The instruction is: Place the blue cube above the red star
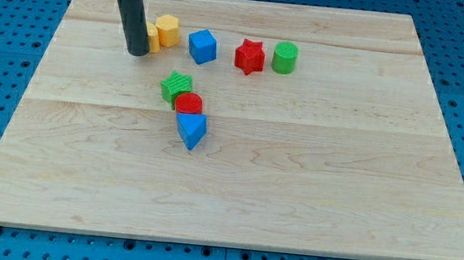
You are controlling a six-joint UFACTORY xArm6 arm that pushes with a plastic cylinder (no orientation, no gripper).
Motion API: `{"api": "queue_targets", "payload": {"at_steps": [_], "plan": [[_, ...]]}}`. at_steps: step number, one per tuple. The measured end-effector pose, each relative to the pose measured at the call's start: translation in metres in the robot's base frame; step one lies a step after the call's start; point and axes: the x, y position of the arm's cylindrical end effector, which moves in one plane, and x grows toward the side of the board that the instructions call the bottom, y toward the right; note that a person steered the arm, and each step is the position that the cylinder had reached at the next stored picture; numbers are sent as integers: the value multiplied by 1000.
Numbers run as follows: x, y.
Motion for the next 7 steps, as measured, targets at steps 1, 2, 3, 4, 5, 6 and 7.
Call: {"api": "queue_targets", "payload": {"at_steps": [1, 2, 3, 4, 5, 6, 7], "plan": [[-23, 0], [-37, 0], [-30, -8], [3, -1], [17, 56], [17, 110], [16, 126]]}}
